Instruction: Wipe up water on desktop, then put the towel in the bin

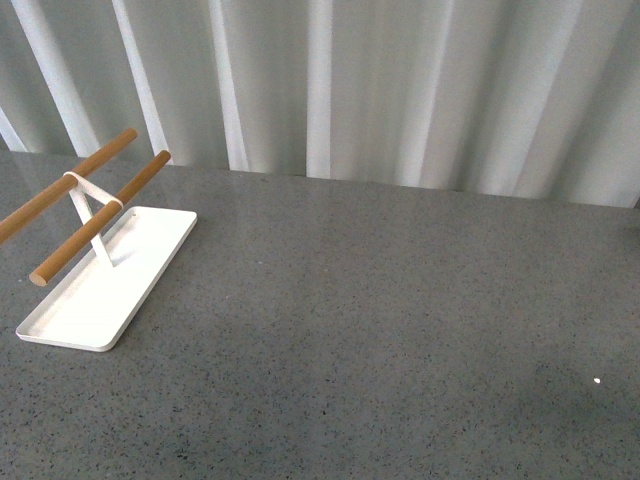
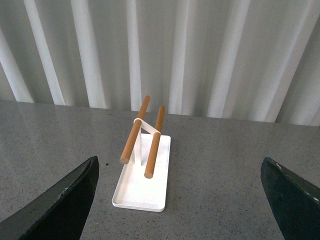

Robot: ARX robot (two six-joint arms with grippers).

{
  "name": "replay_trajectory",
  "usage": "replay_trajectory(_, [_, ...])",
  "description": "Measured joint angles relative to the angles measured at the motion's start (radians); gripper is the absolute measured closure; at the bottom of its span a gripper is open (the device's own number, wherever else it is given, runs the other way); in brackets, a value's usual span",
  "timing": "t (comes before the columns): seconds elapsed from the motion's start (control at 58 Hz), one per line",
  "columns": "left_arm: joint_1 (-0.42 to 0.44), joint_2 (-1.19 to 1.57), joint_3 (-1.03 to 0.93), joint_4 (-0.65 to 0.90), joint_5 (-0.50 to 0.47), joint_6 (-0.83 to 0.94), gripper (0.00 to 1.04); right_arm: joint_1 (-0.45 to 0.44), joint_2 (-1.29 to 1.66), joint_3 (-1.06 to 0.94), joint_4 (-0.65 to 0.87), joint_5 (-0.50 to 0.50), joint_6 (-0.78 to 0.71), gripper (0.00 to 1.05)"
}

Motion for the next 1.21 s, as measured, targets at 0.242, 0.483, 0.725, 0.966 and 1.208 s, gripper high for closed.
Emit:
replay_trajectory(0.242, [0.000,0.000,0.000,0.000,0.000,0.000,0.07,0.000,0.000,0.000,-0.001,0.000,0.000,1.01])
replay_trajectory(0.483, [0.000,0.000,0.000,0.000,0.000,0.000,0.07,0.000,0.000,0.000,-0.001,0.000,0.000,0.59])
replay_trajectory(0.725, [0.000,0.000,0.000,0.000,0.000,0.000,0.07,0.000,-0.001,0.000,-0.001,0.000,0.000,0.09])
replay_trajectory(0.966, [0.000,0.000,0.000,0.000,0.000,0.000,0.07,0.000,-0.001,0.000,-0.001,0.000,0.002,0.07])
replay_trajectory(1.208, [0.000,0.000,0.000,0.000,0.000,0.000,0.07,0.000,-0.001,0.000,-0.001,0.000,0.002,0.07])
